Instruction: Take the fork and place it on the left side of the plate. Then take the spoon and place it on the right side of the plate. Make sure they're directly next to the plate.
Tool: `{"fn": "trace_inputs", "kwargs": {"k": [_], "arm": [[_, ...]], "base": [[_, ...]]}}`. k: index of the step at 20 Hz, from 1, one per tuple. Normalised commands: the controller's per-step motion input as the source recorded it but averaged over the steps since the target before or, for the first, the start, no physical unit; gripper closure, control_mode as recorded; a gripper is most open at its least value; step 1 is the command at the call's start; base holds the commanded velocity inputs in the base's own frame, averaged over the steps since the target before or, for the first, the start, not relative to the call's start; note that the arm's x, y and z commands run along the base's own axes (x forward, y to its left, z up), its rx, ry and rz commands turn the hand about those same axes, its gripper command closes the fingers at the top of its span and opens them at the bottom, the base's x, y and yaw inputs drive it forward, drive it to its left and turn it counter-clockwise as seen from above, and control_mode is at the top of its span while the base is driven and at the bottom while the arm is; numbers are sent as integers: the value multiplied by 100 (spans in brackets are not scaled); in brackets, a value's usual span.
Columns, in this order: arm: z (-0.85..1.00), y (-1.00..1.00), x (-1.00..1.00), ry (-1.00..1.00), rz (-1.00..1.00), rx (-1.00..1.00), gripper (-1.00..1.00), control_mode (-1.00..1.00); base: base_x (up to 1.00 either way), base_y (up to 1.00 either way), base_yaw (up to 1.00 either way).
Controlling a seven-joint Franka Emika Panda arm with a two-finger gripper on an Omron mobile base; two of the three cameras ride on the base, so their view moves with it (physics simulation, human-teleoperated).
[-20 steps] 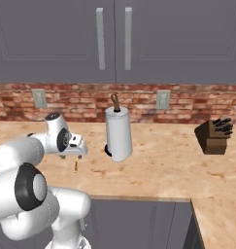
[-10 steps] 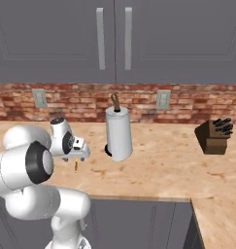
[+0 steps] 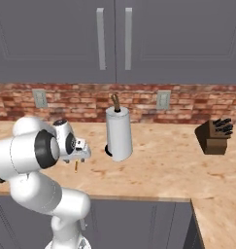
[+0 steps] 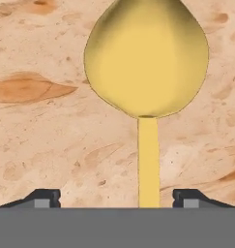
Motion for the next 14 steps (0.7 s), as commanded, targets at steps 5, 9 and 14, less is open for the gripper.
{"fn": "trace_inputs", "kwargs": {"k": [5,9,14], "arm": [[-33,3,18,0,1,0,100,-100],[-26,0,1,0,5,0,100,-100],[-17,5,-2,-4,9,1,100,-100]], "base": [[0,0,0],[0,0,0],[0,0,0]]}}
